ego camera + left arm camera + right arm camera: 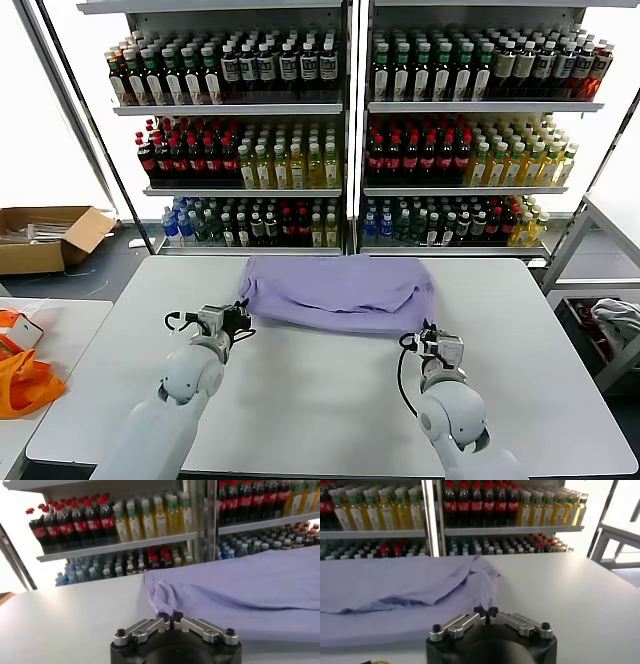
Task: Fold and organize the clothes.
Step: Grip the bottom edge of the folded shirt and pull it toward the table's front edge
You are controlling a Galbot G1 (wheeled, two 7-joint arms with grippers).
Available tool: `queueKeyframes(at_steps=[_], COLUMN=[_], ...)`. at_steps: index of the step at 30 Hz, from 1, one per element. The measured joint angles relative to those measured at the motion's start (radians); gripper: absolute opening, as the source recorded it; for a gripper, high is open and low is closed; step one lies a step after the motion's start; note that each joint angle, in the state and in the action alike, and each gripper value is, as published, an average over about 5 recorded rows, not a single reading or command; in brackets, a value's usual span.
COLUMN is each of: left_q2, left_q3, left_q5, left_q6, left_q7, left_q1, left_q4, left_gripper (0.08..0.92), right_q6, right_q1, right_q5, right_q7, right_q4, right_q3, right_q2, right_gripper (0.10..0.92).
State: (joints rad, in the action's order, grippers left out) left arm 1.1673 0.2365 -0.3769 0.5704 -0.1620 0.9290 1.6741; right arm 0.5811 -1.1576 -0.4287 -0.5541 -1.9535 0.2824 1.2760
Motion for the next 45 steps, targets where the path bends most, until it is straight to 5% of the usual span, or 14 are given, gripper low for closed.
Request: queueKeyframes(at_steps=[19, 34, 37, 45], left_q2=[-0.03, -0.006, -0.002, 0.013], left_q3=[0.083, 0.114, 0.115, 0.108], left_q5=[0.095, 0.157, 0.165, 0.184], left_q6=[-0.037, -0.072, -0.075, -0.065], left_q7=[-0.017, -0.024, -0.025, -0.029], left_q1=[0.534, 0.731, 0.75, 0.784], left_q4=[0.445, 0.523, 0.527, 0.551], left_gripper=[0.091, 0.091, 0.091, 0.161], right_q6=[-0.027, -0.043, -0.045, -0.047], right_q1=[-0.468, -0.623, -0.641, -0.66], right_q5=[0.097, 0.16, 0.165, 0.172], right_q7=[-0.076, -0.093, -0.093, -0.089], right_q4=[-0.337, -0.368, -0.365, -0.372], right_q3=[0.033, 0.037, 0.042, 0.049], right_q2=[-0.066, -0.074, -0.08, -0.083], right_gripper=[0.123, 0.123, 0.148, 0.366])
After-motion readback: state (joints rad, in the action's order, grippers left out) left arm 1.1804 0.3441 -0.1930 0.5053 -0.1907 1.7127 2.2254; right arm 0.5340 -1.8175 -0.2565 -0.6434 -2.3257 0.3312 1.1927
